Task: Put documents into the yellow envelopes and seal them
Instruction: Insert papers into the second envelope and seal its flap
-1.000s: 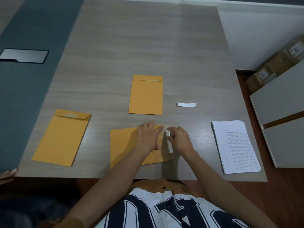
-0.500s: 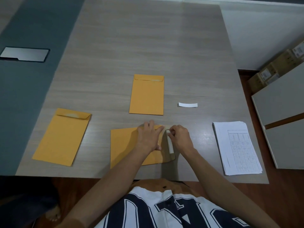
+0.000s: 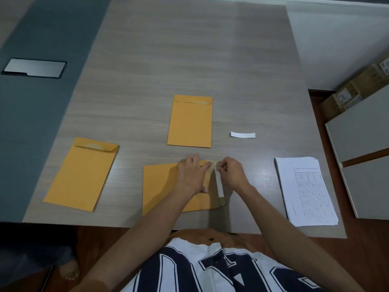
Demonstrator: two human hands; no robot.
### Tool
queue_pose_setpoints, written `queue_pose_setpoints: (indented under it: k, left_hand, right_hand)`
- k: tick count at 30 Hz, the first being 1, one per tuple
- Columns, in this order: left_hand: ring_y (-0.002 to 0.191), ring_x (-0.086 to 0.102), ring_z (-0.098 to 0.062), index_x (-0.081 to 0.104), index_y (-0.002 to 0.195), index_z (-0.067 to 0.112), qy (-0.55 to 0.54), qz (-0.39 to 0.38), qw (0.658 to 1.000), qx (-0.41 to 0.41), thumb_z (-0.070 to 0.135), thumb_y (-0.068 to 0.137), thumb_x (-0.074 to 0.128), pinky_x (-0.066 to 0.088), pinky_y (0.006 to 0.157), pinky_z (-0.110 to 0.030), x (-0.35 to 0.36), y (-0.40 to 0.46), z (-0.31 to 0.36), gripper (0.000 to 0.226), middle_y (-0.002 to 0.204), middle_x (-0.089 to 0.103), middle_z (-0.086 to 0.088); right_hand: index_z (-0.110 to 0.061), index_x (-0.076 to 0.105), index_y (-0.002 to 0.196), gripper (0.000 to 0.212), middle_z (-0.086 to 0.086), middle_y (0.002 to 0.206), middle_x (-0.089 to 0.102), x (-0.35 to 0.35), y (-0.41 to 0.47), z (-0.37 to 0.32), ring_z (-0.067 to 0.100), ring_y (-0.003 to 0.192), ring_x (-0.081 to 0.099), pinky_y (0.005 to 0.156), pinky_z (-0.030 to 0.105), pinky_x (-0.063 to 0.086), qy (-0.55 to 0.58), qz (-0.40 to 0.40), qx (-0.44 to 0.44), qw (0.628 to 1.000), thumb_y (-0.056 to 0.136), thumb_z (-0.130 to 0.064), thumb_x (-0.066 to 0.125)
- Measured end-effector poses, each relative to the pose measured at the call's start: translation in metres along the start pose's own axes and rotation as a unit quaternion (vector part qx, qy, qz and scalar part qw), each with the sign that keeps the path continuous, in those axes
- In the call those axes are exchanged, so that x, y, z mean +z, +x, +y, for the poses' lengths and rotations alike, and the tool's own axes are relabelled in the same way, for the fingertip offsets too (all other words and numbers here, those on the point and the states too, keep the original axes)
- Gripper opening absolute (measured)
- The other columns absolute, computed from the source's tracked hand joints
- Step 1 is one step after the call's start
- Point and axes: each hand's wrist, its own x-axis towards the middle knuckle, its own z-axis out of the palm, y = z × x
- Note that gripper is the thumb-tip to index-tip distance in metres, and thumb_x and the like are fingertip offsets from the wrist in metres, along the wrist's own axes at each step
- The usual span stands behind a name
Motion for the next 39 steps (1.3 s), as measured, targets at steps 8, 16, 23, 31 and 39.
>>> queue_pose_setpoints:
  k: [8,16,23,31,39]
  left_hand:
    - [0.126,0.028,-0.035,0.024,0.145,0.038,-0.005,0.002,1.0,0.003,0.068,0.066,0.073,0.041,0.094,-0.052,0.001,0.001,-0.001,0.097,0.142,0.023,-0.014]
    - [0.126,0.028,-0.034,0.024,0.144,0.039,-0.016,-0.002,1.0,0.005,0.065,0.067,0.074,0.04,0.095,-0.053,-0.001,0.001,-0.001,0.096,0.142,0.023,-0.013]
    - [0.124,0.031,-0.031,0.024,0.144,0.04,-0.04,0.005,0.999,0.01,0.066,0.063,0.076,0.04,0.094,-0.05,-0.003,0.001,-0.005,0.099,0.138,0.027,-0.011]
    - [0.112,0.036,-0.022,0.034,0.136,0.029,-0.11,0.026,0.993,-0.019,0.065,0.048,0.083,0.037,0.094,-0.037,-0.004,-0.004,-0.029,0.107,0.12,0.035,-0.002]
    - [0.109,0.043,-0.023,0.047,0.122,0.02,-0.186,-0.007,0.981,-0.052,0.063,0.046,0.086,0.041,0.092,-0.036,-0.013,0.008,-0.044,0.096,0.117,0.041,-0.001]
  right_hand:
    - [-0.016,0.056,0.086,0.01,0.005,0.094,0.058,-0.001,0.001,0.0,0.019,0.085,0.057,0.078,0.041,0.055,0.002,-0.022,0.016,1.0,0.096,-0.016,0.056]
    - [-0.015,0.056,0.088,0.009,0.002,0.084,0.061,-0.016,-0.021,-0.004,0.015,0.073,0.058,0.062,0.025,0.051,0.087,-0.035,-0.003,0.996,0.097,-0.015,0.056]
    - [-0.009,0.057,0.094,0.002,0.008,0.081,0.066,-0.041,-0.027,-0.015,0.019,0.07,0.067,0.068,0.034,0.059,0.217,0.04,-0.002,0.975,0.094,-0.01,0.059]
    - [-0.003,0.065,0.092,0.015,0.01,0.066,0.056,-0.078,0.014,-0.015,0.021,0.064,0.062,0.077,0.04,0.058,0.435,0.083,0.131,0.887,0.095,0.002,0.051]
    - [-0.003,0.053,0.091,0.005,0.01,0.076,0.052,-0.111,0.077,-0.016,0.014,0.046,0.053,0.057,0.03,0.055,0.439,0.107,0.167,0.876,0.093,0.0,0.054]
